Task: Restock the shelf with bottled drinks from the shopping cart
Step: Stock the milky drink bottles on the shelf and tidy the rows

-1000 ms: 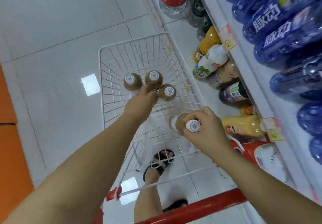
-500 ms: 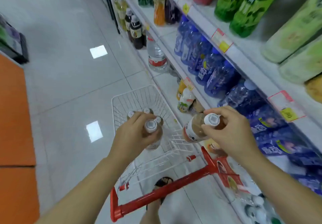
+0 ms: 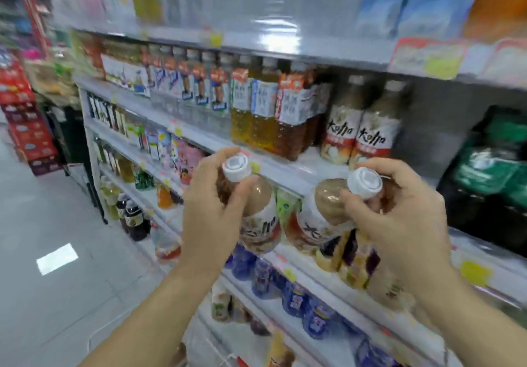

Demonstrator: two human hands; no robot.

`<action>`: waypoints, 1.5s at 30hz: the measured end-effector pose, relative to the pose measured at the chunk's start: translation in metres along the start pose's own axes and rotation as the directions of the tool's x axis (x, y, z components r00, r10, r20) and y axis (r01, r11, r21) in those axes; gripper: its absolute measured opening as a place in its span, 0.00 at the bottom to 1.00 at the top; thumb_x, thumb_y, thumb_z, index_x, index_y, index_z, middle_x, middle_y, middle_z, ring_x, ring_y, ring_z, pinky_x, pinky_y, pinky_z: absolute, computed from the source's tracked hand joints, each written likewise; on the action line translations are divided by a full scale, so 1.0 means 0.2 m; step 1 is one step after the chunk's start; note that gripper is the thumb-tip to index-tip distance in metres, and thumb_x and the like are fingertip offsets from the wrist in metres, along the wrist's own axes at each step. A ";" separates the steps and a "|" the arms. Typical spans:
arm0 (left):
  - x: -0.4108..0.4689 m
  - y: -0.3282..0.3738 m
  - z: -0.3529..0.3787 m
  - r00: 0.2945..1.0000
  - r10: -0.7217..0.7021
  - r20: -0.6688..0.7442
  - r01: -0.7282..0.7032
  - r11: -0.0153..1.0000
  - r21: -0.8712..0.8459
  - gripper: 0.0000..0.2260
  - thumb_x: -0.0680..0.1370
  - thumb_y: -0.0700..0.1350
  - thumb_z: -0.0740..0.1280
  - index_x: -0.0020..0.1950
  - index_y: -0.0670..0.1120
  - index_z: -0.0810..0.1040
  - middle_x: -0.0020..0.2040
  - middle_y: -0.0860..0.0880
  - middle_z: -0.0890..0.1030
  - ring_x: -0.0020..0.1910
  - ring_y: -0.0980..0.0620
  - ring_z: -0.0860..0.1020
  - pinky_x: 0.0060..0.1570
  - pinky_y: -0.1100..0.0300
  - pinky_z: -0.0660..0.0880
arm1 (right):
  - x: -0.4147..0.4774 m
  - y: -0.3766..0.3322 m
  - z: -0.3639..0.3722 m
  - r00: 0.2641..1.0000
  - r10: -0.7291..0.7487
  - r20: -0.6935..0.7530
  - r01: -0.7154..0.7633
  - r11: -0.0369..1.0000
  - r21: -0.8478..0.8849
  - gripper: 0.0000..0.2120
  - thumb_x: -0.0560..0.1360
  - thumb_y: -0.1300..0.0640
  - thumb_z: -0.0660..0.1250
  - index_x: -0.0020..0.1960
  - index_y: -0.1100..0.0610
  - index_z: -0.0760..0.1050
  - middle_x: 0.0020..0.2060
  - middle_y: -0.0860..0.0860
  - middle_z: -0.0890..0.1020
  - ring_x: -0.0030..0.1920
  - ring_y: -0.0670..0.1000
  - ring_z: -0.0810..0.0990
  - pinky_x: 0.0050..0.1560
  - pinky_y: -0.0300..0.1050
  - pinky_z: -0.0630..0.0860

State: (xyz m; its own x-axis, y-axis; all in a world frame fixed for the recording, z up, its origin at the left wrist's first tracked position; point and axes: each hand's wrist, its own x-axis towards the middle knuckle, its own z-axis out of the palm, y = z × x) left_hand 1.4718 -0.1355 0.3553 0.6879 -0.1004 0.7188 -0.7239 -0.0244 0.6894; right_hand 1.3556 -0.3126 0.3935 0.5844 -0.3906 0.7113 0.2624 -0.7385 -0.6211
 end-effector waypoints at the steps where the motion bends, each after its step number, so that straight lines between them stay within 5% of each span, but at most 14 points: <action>1: 0.04 0.05 0.04 0.999 0.053 0.001 -0.053 0.998 -0.024 0.14 0.75 0.55 0.65 0.58 0.67 0.68 0.54 0.64 0.75 0.54 0.62 0.76 0.53 0.64 0.75 | 0.02 -0.03 -0.06 0.998 -0.033 -0.046 0.031 0.999 -0.031 0.18 0.66 0.59 0.73 0.44 0.39 0.72 0.27 0.46 0.73 0.28 0.44 0.71 0.30 0.27 0.66; 4: 0.17 0.14 0.18 0.982 0.189 -0.026 -0.191 0.977 -0.092 0.13 0.76 0.54 0.62 0.60 0.65 0.67 0.55 0.69 0.73 0.54 0.66 0.74 0.52 0.71 0.72 | 0.09 -0.08 -0.20 0.976 -0.108 -0.188 0.091 0.991 -0.095 0.20 0.67 0.60 0.74 0.47 0.39 0.71 0.35 0.45 0.77 0.30 0.47 0.71 0.32 0.33 0.69; 7: 0.26 0.15 0.31 0.966 0.252 -0.056 -0.257 0.954 -0.155 0.13 0.77 0.50 0.63 0.60 0.60 0.68 0.54 0.59 0.74 0.53 0.61 0.75 0.52 0.66 0.73 | 0.14 -0.09 -0.25 0.952 -0.120 -0.280 0.089 0.989 -0.122 0.16 0.67 0.59 0.72 0.50 0.45 0.73 0.40 0.46 0.78 0.32 0.48 0.73 0.36 0.39 0.73; 11: 0.35 0.08 0.49 0.965 0.258 -0.045 -0.261 0.945 -0.196 0.13 0.78 0.45 0.63 0.62 0.52 0.70 0.54 0.52 0.74 0.55 0.54 0.75 0.56 0.58 0.73 | 0.20 -0.03 -0.22 0.935 -0.139 -0.327 0.084 0.980 -0.179 0.16 0.68 0.62 0.72 0.50 0.47 0.72 0.40 0.45 0.75 0.32 0.48 0.71 0.36 0.35 0.69; 17: 0.49 0.04 0.62 0.983 0.183 -0.004 -0.176 0.942 -0.286 0.15 0.76 0.47 0.64 0.60 0.62 0.69 0.56 0.58 0.74 0.57 0.62 0.73 0.57 0.68 0.70 | 0.29 0.10 -0.08 0.895 -0.166 -0.414 0.079 0.972 -0.220 0.21 0.66 0.70 0.72 0.49 0.49 0.73 0.44 0.48 0.76 0.37 0.40 0.73 0.38 0.28 0.68; 22: 0.59 0.01 0.67 0.979 0.198 0.051 -0.173 0.936 -0.307 0.14 0.77 0.48 0.64 0.60 0.61 0.69 0.55 0.65 0.72 0.57 0.64 0.72 0.58 0.67 0.70 | 0.39 0.17 -0.02 0.877 -0.093 -0.472 -0.016 0.975 -0.223 0.20 0.67 0.66 0.73 0.51 0.47 0.74 0.45 0.43 0.76 0.43 0.36 0.75 0.43 0.25 0.68; 26: 0.61 -0.04 0.72 0.981 0.158 0.113 -0.120 0.951 -0.285 0.18 0.77 0.45 0.66 0.57 0.67 0.67 0.56 0.65 0.72 0.58 0.64 0.72 0.59 0.61 0.71 | 0.52 0.23 -0.02 0.872 0.058 -0.486 -0.163 0.971 -0.176 0.16 0.69 0.58 0.73 0.56 0.52 0.76 0.45 0.46 0.77 0.46 0.42 0.76 0.46 0.28 0.68; 29: 0.65 -0.07 0.77 0.985 0.078 0.156 -0.027 0.952 -0.306 0.16 0.77 0.48 0.66 0.58 0.68 0.67 0.57 0.64 0.73 0.59 0.65 0.71 0.61 0.60 0.71 | 0.59 0.29 0.01 0.862 0.177 -0.475 -0.249 0.964 -0.092 0.15 0.71 0.52 0.71 0.56 0.53 0.77 0.45 0.51 0.80 0.51 0.54 0.77 0.52 0.50 0.75; 31: 0.70 -0.08 0.80 0.977 0.034 0.211 0.034 0.950 -0.310 0.14 0.77 0.50 0.66 0.60 0.63 0.70 0.59 0.60 0.74 0.60 0.62 0.72 0.62 0.57 0.72 | 0.62 0.32 0.05 0.870 0.236 -0.433 -0.295 0.953 -0.074 0.17 0.72 0.51 0.69 0.59 0.54 0.76 0.49 0.51 0.80 0.56 0.55 0.76 0.58 0.55 0.73; 35: 0.81 -0.06 0.88 0.938 0.008 0.346 0.068 0.976 -0.207 0.15 0.77 0.51 0.65 0.61 0.50 0.74 0.56 0.51 0.78 0.57 0.52 0.76 0.59 0.51 0.73 | 0.62 0.38 0.11 0.875 0.281 -0.394 -0.325 0.944 -0.050 0.22 0.72 0.53 0.71 0.64 0.54 0.72 0.57 0.50 0.78 0.60 0.53 0.74 0.63 0.55 0.71; 39: 0.87 -0.05 0.91 0.879 -0.026 0.476 0.105 0.985 -0.139 0.13 0.79 0.48 0.63 0.62 0.48 0.74 0.54 0.51 0.78 0.57 0.51 0.76 0.52 0.61 0.69 | 0.55 0.42 0.10 0.898 0.290 -0.331 -0.327 0.943 -0.062 0.31 0.67 0.53 0.75 0.67 0.50 0.67 0.61 0.46 0.73 0.62 0.47 0.72 0.64 0.47 0.70; 43: 0.77 -0.13 0.88 0.852 -0.027 0.522 0.122 0.982 -0.147 0.30 0.76 0.52 0.67 0.74 0.51 0.59 0.67 0.52 0.65 0.63 0.60 0.64 0.59 0.72 0.61 | 0.44 0.49 0.11 0.908 0.343 -0.240 -0.379 0.918 -0.120 0.41 0.63 0.55 0.78 0.70 0.47 0.62 0.60 0.45 0.70 0.59 0.44 0.72 0.58 0.43 0.72; 45: 0.65 -0.18 0.87 0.833 -0.064 0.549 0.149 0.982 -0.112 0.41 0.72 0.53 0.72 0.76 0.55 0.50 0.70 0.53 0.57 0.67 0.59 0.61 0.63 0.69 0.58 | 0.41 0.52 0.12 0.901 0.361 -0.242 -0.407 0.896 -0.179 0.41 0.62 0.55 0.78 0.69 0.46 0.61 0.59 0.45 0.69 0.57 0.43 0.71 0.55 0.39 0.70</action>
State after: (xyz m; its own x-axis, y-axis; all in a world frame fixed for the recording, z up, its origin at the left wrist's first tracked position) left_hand 1.5779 -0.3209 0.4079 0.5912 -0.6286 0.5053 -0.6026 0.0722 0.7948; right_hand 1.4490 -0.4081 0.3798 0.4353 -0.7511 0.4963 -0.1404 -0.6012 -0.7867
